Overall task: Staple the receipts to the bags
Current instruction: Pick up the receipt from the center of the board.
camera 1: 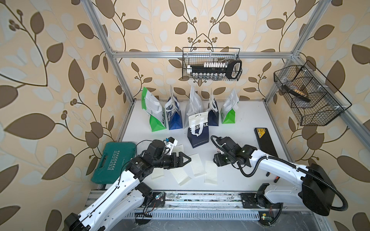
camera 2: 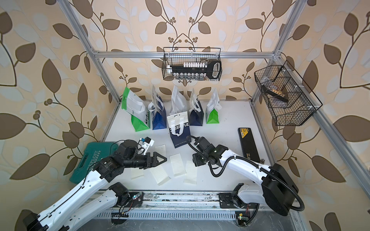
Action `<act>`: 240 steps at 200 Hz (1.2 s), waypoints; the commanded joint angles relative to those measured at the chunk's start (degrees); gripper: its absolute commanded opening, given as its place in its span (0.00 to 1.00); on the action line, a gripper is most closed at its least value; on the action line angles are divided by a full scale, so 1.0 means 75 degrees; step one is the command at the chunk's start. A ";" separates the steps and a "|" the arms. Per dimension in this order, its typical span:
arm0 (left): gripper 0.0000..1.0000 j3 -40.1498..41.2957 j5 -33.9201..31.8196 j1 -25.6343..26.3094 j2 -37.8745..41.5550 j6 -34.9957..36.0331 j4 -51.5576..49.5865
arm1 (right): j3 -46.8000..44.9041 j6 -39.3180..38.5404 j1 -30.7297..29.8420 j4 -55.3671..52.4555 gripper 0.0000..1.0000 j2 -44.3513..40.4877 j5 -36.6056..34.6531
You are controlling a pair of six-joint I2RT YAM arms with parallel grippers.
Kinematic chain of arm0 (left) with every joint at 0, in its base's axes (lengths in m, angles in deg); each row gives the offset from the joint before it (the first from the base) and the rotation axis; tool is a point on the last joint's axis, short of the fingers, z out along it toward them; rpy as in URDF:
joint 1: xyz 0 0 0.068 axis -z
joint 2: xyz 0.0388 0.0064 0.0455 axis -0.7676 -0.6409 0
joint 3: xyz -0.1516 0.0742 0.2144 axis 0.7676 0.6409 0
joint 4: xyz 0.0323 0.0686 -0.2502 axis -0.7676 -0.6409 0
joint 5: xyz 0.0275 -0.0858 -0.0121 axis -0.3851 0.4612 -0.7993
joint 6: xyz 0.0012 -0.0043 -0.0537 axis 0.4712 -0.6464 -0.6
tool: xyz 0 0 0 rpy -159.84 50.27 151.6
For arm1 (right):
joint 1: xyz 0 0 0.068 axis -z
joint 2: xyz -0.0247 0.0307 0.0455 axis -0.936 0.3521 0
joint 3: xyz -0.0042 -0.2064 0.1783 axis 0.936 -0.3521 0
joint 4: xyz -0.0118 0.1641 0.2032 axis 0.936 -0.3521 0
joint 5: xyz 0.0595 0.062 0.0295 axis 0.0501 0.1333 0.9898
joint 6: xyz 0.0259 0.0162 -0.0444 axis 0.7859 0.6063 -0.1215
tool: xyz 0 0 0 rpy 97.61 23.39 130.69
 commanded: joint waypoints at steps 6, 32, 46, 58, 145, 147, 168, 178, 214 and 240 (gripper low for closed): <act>0.91 -0.0036 -0.0334 0.0022 0.0227 0.0099 -0.0023 | 0.0091 0.0764 -0.0420 -0.0200 0.64 0.0636 -0.0363; 0.91 -0.0067 -0.0281 0.0026 0.0264 0.0102 -0.0078 | 0.0317 0.0880 -0.0657 -0.0182 0.58 0.1338 -0.0811; 0.91 -0.0130 -0.0241 0.0017 0.0276 0.0173 -0.0185 | 0.0400 0.0869 -0.0797 -0.0164 0.54 0.1539 -0.0953; 0.91 -0.0164 -0.0239 0.0020 0.0309 0.0218 -0.0273 | 0.0450 0.0891 -0.0871 -0.0157 0.51 0.1659 -0.1054; 0.91 -0.0129 -0.0187 0.0013 0.0461 0.0260 -0.0313 | 0.0609 0.0775 -0.1112 -0.0150 0.38 0.2820 -0.1059; 0.91 -0.0129 -0.0187 0.0016 0.0464 0.0260 -0.0310 | 0.0614 0.0778 -0.1119 -0.0147 0.38 0.2853 -0.1057; 0.91 -0.0111 -0.0178 0.0018 0.0501 0.0254 -0.0333 | 0.0569 0.0697 -0.1185 -0.0080 0.31 0.3036 -0.0928; 0.91 -0.0085 -0.0175 0.0018 0.0501 0.0264 -0.0340 | 0.0557 0.0673 -0.1236 -0.0021 0.27 0.3091 -0.0894; 0.91 -0.0036 -0.0070 0.0018 0.0479 0.0212 -0.0204 | 0.0508 0.0670 -0.1257 0.0152 0.12 0.3274 -0.0938; 0.91 -0.0035 0.0024 0.0018 0.0465 0.0189 -0.0145 | 0.0522 0.0588 -0.1264 0.0227 0.03 0.3249 -0.1026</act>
